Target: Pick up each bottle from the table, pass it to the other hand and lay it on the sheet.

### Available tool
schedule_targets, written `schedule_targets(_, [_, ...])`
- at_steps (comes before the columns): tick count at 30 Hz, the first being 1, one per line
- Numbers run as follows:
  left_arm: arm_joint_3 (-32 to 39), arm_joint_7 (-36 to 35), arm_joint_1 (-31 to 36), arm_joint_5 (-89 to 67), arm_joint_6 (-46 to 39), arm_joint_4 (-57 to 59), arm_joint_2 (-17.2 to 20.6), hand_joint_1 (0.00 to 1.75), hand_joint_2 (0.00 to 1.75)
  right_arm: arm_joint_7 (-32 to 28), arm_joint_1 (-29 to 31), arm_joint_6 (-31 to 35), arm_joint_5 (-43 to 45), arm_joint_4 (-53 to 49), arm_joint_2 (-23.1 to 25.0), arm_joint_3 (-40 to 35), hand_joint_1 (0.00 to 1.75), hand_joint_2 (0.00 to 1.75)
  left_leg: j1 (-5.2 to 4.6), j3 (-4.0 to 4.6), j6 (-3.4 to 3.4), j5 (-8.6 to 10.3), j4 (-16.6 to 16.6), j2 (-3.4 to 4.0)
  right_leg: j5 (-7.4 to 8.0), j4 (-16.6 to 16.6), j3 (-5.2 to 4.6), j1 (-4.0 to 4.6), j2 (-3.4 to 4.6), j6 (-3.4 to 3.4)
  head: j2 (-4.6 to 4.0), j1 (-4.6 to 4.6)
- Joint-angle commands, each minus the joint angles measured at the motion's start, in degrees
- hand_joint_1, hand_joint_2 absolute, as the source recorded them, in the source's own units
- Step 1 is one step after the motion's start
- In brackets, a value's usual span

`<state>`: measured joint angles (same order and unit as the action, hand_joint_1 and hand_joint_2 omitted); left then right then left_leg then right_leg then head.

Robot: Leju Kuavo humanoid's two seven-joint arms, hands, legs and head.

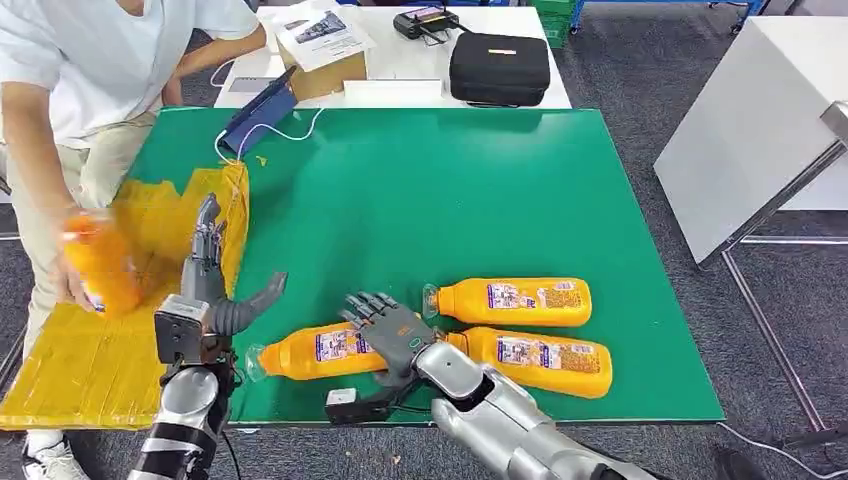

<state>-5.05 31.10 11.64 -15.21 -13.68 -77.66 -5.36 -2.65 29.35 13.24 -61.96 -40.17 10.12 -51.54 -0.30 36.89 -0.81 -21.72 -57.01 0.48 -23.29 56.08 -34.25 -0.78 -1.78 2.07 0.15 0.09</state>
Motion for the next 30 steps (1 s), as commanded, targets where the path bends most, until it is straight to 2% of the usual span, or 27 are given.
schedule_targets(1, [-1.60,-0.33,3.87,0.91,0.59,5.12,-0.75,0.00,1.75,-2.71,4.91,-2.75,1.61,11.67,1.16,0.94,1.13,1.75,0.06,-0.23,0.07,-0.10,-0.03,-0.16,-0.13,-0.01,0.30,0.04,0.00,-0.07,0.00,0.02])
schedule_targets(2, [-1.71,-0.30,4.00,1.08,0.58,5.26,-0.75,0.00,1.75,-2.93,5.07,-2.61,1.72,12.11,1.22,0.85,1.29,1.75,0.11,-0.32,0.09,-0.15,-0.05,-0.13,-0.15,-0.04,0.41,0.08,0.07,-0.09,0.00,-0.02])
schedule_targets(5, [-1.81,-0.25,4.02,1.38,0.49,5.43,-0.75,0.00,1.75,-3.14,5.27,-2.82,2.12,12.66,1.27,0.93,1.43,1.75,0.04,-0.23,0.05,-0.05,0.01,-0.17,-0.10,-0.04,0.28,0.02,-0.05,-0.05,0.00,0.00])
schedule_targets(12, [-1.79,-0.22,4.12,1.65,0.28,5.56,-0.86,0.00,1.75,-3.04,5.57,-3.75,2.16,13.19,1.18,0.66,1.43,1.75,0.09,-0.36,0.07,-0.10,-0.02,-0.18,-0.13,-0.06,0.45,0.06,-0.01,-0.07,0.00,0.00])
schedule_targets(16, [-1.90,-0.30,4.18,2.03,0.06,5.55,-0.84,0.00,1.75,-3.56,5.30,-1.00,2.91,12.79,1.13,1.44,1.55,1.75,0.08,-0.41,0.07,-0.09,0.01,-0.19,-0.13,-0.07,0.49,0.05,-0.01,-0.07,0.00,0.00])
schedule_targets(17, [-1.85,-0.33,4.00,2.09,0.02,5.25,-0.82,0.00,1.75,-3.73,4.83,0.70,3.61,11.80,1.22,2.36,1.73,1.75,0.07,-0.34,0.06,-0.05,0.01,-0.18,-0.10,-0.07,0.42,0.04,-0.04,-0.06,0.00,0.00])
schedule_targets(22, [-1.49,-0.79,2.81,1.96,-0.03,3.23,-1.04,0.00,1.75,-3.88,0.40,10.96,6.74,3.01,1.53,9.54,1.75,1.75,0.08,-0.35,0.05,-0.08,0.01,-0.13,-0.10,-0.07,0.41,0.05,0.02,-0.05,0.00,0.00])
schedule_targets(24, [-1.60,-0.95,2.68,1.87,0.02,3.08,-1.20,0.00,1.75,-6.17,-2.32,14.74,10.27,-1.93,1.67,13.62,1.75,1.75,0.04,-0.22,0.02,-0.05,0.00,-0.07,-0.06,-0.03,0.26,0.02,0.04,-0.02,0.00,0.00])
schedule_targets(27, [-1.88,-1.04,2.83,1.87,-0.02,3.52,-1.32,0.00,1.75,-10.08,-5.02,17.62,15.63,-6.74,1.72,18.87,1.75,1.75,0.04,-0.26,0.03,-0.08,0.00,-0.11,-0.10,-0.02,0.31,0.02,0.02,-0.03,0.00,-0.02])
schedule_targets(29, [-2.05,-0.95,2.85,1.98,-0.23,3.63,-1.37,0.00,1.75,-12.14,-5.93,17.70,18.93,-8.22,1.74,21.66,1.75,1.75,0.11,-0.42,0.08,-0.20,-0.05,-0.23,-0.23,-0.03,0.53,0.08,-0.03,-0.08,0.00,0.00])
schedule_targets(30, [-2.12,-0.85,2.81,2.07,-0.43,3.59,-1.37,0.00,1.75,-13.52,-6.46,17.31,21.35,-8.73,2.10,23.48,1.75,1.75,0.05,-0.24,0.04,-0.08,-0.02,-0.19,-0.12,-0.02,0.32,0.03,-0.06,-0.03,0.00,0.00])
